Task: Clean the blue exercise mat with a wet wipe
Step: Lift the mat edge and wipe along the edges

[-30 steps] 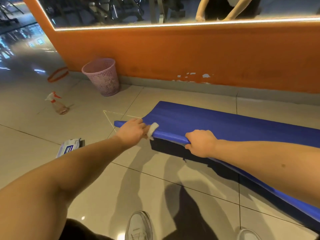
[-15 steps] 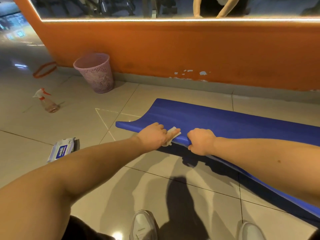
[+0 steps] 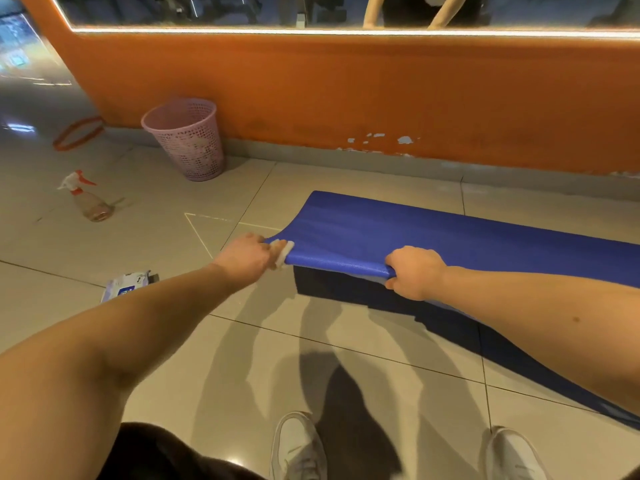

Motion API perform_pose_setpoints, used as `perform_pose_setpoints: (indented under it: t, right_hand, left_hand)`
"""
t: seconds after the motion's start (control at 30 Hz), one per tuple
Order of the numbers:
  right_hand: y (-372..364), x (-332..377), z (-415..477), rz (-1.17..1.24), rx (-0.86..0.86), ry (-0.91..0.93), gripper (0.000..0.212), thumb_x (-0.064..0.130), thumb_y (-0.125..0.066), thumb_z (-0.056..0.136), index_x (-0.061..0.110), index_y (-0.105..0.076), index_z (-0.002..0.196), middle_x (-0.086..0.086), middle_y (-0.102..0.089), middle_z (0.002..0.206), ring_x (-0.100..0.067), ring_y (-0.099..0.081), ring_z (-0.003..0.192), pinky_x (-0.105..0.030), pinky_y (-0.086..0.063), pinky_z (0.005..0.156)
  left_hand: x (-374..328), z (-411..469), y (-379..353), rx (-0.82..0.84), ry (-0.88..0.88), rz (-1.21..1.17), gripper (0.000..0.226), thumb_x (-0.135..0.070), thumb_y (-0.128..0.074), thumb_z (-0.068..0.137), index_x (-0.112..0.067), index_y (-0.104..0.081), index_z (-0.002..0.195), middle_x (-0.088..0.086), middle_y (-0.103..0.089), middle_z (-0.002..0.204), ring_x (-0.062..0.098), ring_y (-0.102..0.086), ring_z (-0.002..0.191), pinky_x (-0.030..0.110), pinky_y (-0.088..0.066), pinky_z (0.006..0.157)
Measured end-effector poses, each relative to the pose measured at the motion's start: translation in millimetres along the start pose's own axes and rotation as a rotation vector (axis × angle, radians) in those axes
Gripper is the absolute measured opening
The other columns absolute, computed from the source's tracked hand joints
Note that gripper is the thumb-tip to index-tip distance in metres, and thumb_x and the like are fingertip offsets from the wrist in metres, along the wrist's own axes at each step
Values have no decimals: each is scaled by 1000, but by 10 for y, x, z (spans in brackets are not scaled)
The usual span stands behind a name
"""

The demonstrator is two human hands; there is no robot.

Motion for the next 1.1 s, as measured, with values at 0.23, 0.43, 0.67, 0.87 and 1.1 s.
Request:
perform_pose_setpoints:
  t: [0.23, 0.43, 0.67, 0.87, 1.1]
  right_hand:
    - [-85, 104, -9, -2, 23, -37, 7, 26, -64, 90, 24, -58, 91, 3, -58, 80, -16, -58, 71, -29, -46, 60]
    - [-38, -3, -7, 15, -4, -62, 3, 27, -62, 91, 25, -60, 90, 3, -61, 79, -15, -58, 69, -27, -44, 57]
    - [-213, 180, -69, -25, 54, -14, 7, 27, -64, 89, 25, -59, 94, 4, -60, 81, -15, -58, 71, -28, -46, 60]
    - [-466, 387, -181, -98, 176, 14, 22, 22, -63, 92, 22, -57, 113, 1, -58, 95, -18, -57, 84, -29, -46, 71]
    - [-1066, 582, -214, -106, 212, -80, 34, 18, -63, 88, 18, -49, 119, 0, -52, 100, -22, -52, 89, -32, -41, 69]
  left_hand:
    - [-398, 48, 234, 16, -126, 30, 44, -11, -42, 101, -9, -33, 145, 8, -58, 107, 27, -55, 108, 36, -43, 95]
    - [-450, 64, 310, -39, -87, 85, 61, -12, -50, 99, -6, -18, 151, 12, -65, 109, 28, -57, 103, 36, -44, 92]
    - [310, -234, -186, 103, 181, -76, 36, -25, -36, 105, -9, -37, 137, 10, -66, 114, 27, -60, 105, 31, -41, 92]
    - [533, -271, -378, 290, 282, -166, 33, -38, -52, 99, -19, -58, 125, -3, -60, 93, 23, -62, 98, 32, -50, 90]
    - [556, -247, -404, 270, 377, -345, 27, -22, -45, 101, -9, -60, 119, 5, -58, 97, 28, -56, 88, 35, -51, 85]
Point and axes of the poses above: each hand's wrist, its own z-axis towards the middle knuckle, its own y-axis out of the back of the hand, x = y × z, the point moved 8 cm from there along z, towards the middle knuckle
